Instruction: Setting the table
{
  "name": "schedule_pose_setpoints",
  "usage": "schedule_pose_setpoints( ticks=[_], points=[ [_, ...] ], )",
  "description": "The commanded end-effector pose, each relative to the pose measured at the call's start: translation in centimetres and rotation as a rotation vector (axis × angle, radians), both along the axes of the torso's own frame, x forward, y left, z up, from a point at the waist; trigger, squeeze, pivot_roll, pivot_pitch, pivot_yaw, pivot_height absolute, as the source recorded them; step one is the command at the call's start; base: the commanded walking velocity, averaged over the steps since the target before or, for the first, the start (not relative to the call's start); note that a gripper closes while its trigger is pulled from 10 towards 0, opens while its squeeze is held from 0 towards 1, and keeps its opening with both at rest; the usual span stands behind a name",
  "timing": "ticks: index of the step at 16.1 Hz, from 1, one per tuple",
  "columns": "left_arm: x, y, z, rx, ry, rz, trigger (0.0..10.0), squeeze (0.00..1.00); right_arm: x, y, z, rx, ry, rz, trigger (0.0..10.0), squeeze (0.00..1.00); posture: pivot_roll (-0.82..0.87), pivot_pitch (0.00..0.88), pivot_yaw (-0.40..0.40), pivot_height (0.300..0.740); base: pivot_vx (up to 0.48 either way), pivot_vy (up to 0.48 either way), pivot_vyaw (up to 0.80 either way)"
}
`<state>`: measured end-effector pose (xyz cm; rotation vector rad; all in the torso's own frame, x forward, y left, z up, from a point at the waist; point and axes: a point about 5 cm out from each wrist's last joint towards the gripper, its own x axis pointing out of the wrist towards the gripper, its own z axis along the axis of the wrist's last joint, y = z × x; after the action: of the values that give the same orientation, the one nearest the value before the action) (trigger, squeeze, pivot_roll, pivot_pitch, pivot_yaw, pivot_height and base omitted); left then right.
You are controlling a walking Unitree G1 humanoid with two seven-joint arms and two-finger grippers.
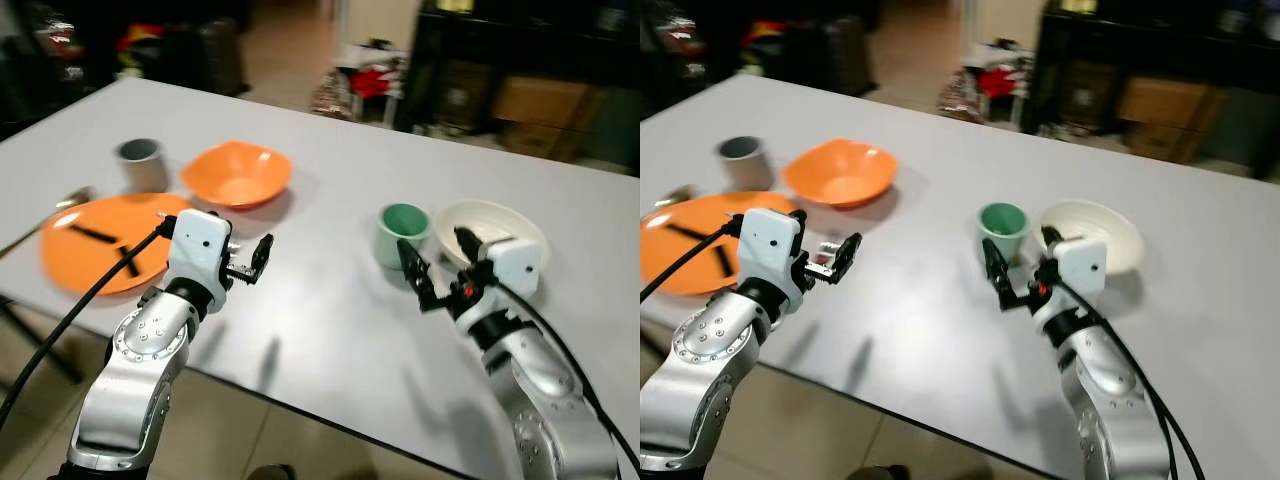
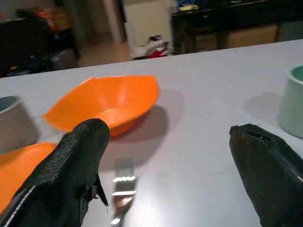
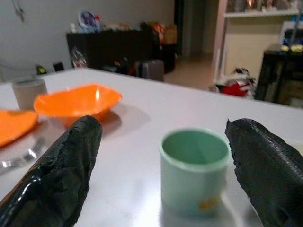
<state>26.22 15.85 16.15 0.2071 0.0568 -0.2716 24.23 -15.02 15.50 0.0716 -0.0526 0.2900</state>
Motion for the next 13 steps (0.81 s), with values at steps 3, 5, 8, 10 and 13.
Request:
schedule_pose_setpoints(
  ticks=[3, 5, 8, 10, 13],
  points=[
    [-0.5, 0.3, 0.1, 0.004, 0.011, -0.017, 10.0, 0.0, 0.4, -1.0, -0.2, -0.003, 0.007, -0.049, 10.0, 1.0, 0.03, 0.0, -0.03, 0.74, 0.0, 0.0, 0.8],
    [-1.1, 0.6, -0.8, -0.003, 0.063, -0.02, 10.0, 0.0, 0.4, -1.0, -0.7, -0.014, 0.022, -0.046, 10.0, 1.0, 0.03, 0.0, -0.025, 0.74, 0.0, 0.0, 0.8],
    [-1.0, 0.5, -0.9, 0.001, 0.062, -0.018, 10.0, 0.0, 0.1, -1.1, -1.1, -0.011, 0.031, -0.064, 10.0, 1.0, 0.02, 0.0, -0.015, 0.74, 0.0, 0.0, 0.8],
    [-0.6, 0.3, -0.6, -0.003, 0.045, -0.018, 10.0, 0.0, 0.0, -1.3, -1.2, -0.048, 0.034, -0.086, 10.0, 1.0, 0.02, 0.0, -0.011, 0.74, 0.0, 0.0, 0.8],
    [-0.5, 0.2, -0.5, -0.001, 0.043, -0.03, 10.0, 0.0, 0.1, -1.3, -1.2, -0.023, 0.036, -0.087, 10.0, 1.0, 0.01, 0.0, -0.002, 0.74, 0.0, 0.0, 0.8]
  ],
)
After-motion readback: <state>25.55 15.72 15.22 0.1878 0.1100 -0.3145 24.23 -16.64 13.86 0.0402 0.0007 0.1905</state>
